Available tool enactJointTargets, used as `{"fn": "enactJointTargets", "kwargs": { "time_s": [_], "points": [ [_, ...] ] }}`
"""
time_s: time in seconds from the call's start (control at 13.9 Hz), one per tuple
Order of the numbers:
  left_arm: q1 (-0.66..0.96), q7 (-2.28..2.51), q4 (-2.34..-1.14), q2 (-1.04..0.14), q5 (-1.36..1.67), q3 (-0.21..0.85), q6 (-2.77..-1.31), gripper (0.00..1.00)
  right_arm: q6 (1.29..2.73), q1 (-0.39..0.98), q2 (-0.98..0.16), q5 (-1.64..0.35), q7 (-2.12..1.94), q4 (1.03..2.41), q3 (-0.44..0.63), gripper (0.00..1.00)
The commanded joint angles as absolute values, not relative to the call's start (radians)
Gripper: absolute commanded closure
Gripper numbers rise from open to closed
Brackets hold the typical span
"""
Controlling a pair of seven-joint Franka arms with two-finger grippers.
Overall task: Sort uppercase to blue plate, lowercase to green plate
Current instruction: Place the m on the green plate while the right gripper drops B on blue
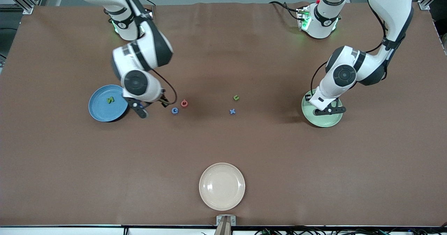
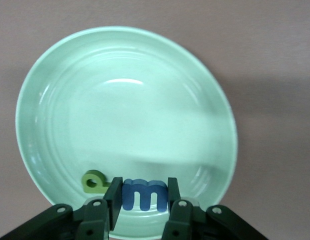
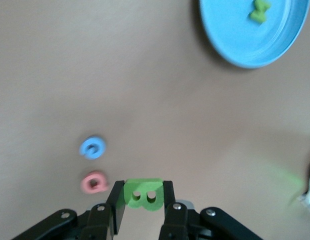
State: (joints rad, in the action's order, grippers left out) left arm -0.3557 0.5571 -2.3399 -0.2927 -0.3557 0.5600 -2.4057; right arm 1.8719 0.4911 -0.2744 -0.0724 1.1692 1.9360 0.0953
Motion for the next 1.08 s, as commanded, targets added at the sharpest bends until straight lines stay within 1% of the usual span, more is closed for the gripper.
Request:
{"fn": "enactJointTargets", "kwargs": {
  "time_s": [0.0,0.22,0.43,0.5,0.65,0.72,0.86,0.93,1.0],
  "points": [
    [-0.376,0.554,-2.373,-0.288,-0.373,0.575,-2.46,0.86,1.89,0.37,-0.173,-0.061,1.013,2.083,0.08,0.98],
    [-0.376,0.555,-2.384,-0.302,-0.373,0.575,-2.471,0.82,1.901,0.289,-0.166,0.04,0.959,2.138,0.08,0.98],
    [-0.374,0.555,-2.39,-0.316,-0.371,0.575,-2.477,0.77,1.901,0.201,-0.166,0.043,0.856,2.144,0.08,0.98],
    [-0.374,0.555,-2.39,-0.318,-0.371,0.575,-2.477,0.7,1.902,0.175,-0.167,0.044,0.827,2.146,0.08,0.98],
    [-0.374,0.554,-2.39,-0.316,-0.371,0.575,-2.477,0.3,1.907,0.132,-0.173,0.055,0.787,2.146,0.08,0.97],
    [-0.374,0.554,-2.388,-0.313,-0.371,0.575,-2.476,0.24,1.911,0.111,-0.173,0.061,0.766,2.146,0.08,0.97],
    [-0.373,0.554,-2.382,-0.301,-0.373,0.58,-2.473,0.23,1.924,0.072,-0.175,0.064,0.718,2.146,0.08,0.94],
    [-0.373,0.557,-2.375,-0.296,-0.371,0.597,-2.471,0.17,1.924,0.06,-0.175,0.064,0.712,2.146,0.08,0.84],
    [-0.373,0.56,-2.362,-0.29,-0.371,0.618,-2.47,0.02,1.924,0.057,-0.176,0.064,0.71,2.146,0.078,0.5]
  ]
}}
